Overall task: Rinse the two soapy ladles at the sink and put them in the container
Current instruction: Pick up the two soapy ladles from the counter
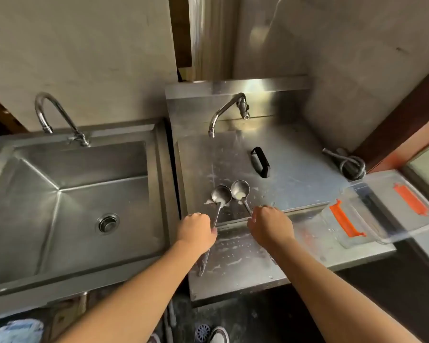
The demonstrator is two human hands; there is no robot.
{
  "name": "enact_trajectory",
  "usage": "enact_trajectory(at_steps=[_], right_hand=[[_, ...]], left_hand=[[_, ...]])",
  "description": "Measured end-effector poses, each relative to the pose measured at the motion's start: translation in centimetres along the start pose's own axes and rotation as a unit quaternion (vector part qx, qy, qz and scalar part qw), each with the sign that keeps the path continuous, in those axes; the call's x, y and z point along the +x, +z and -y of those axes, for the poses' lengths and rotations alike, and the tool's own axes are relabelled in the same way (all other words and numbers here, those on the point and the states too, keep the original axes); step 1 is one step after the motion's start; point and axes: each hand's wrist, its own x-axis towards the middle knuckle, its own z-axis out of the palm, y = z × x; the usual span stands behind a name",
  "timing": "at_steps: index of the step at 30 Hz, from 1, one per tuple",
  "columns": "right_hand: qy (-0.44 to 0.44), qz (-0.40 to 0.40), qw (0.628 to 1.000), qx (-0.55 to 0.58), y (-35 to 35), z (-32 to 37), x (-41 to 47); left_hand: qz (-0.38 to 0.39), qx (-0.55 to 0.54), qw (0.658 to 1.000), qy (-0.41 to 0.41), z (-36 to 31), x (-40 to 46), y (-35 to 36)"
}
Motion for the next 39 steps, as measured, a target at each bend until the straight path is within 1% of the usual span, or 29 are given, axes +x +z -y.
enact_trajectory(at_steps=[1, 2, 5, 9, 13, 16, 19, 21, 24, 30, 34, 39], right_hand=[[0.014, 0.008, 1.0, 0.001, 0.3, 0.0, 0.2], [0.03, 0.001, 1.0, 0.008, 0.5, 0.0, 0.5], [0.073, 0.011, 0.997, 0.028, 1.5, -0.2, 0.6], [0.121, 0.032, 0.991, 0.055, 2.3, -0.6, 1.3], [0.16, 0.074, 0.981, 0.084, 3.1, -0.8, 2.0], [0.186, 0.102, 0.967, 0.141, 3.7, -1.1, 2.5], [0.182, 0.123, 0.956, 0.196, 4.0, -1.4, 2.8], [0.179, 0.14, 0.948, 0.223, 4.0, -1.5, 2.8], [0.183, 0.152, 0.937, 0.255, 3.7, -1.3, 2.8], [0.188, 0.174, 0.915, 0.31, 2.5, -1.0, 2.6], [0.179, 0.193, 0.907, 0.327, 1.2, 0.2, 2.6], [0.157, 0.206, 0.897, 0.358, -1.1, 4.2, 1.8]], left_hand=[[0.017, -0.002, 1.0, -0.005, 0.0, 0.3, 0.3], [0.014, -0.012, 1.0, -0.012, 0.1, 0.5, 0.7], [0.028, -0.043, 0.998, -0.036, 0.1, 0.9, 1.9], [0.037, -0.123, 0.989, -0.073, 0.2, 1.3, 2.9], [0.045, -0.221, 0.968, -0.113, -0.1, 1.4, 3.8], [0.059, -0.303, 0.941, -0.135, -0.1, 1.7, 4.4], [0.084, -0.363, 0.915, -0.158, 0.1, 1.9, 4.7], [0.089, -0.391, 0.9, -0.169, 0.2, 1.8, 4.7], [0.099, -0.444, 0.87, -0.188, 0.2, 1.7, 4.5], [0.111, -0.488, 0.841, -0.206, 1.1, 0.2, 2.6], [0.105, -0.54, 0.802, -0.23, 2.9, -1.5, 0.7], [0.079, -0.613, 0.743, -0.256, 6.9, -3.4, -1.3]])
